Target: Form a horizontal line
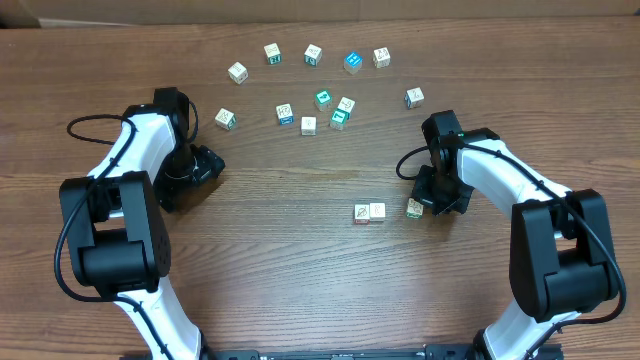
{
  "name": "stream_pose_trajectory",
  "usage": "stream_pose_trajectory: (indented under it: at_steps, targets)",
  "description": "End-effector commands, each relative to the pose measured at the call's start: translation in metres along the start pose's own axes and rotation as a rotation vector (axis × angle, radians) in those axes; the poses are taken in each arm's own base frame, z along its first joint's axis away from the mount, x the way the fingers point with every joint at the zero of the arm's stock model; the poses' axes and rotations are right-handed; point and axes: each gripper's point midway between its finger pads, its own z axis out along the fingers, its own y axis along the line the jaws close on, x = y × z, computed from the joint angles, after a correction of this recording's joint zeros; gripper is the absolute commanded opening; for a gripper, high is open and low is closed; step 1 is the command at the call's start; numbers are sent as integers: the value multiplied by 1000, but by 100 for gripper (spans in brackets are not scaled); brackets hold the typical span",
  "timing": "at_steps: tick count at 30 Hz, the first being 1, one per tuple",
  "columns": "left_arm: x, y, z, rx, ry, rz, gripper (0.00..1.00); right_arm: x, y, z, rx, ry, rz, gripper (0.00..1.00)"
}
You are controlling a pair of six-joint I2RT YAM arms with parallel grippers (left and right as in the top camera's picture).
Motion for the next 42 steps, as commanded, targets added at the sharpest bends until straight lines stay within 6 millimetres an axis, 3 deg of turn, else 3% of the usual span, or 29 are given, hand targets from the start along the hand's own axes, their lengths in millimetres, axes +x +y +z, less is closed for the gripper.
stream_pose_trajectory:
  at_steps: [1, 42]
  targets:
    - [0, 3, -1, -15, -14, 16, 100, 8, -1, 3, -3, 19, 7, 12]
    - [0, 2, -1, -15, -14, 16, 100, 8, 9, 3, -56, 27, 8, 16]
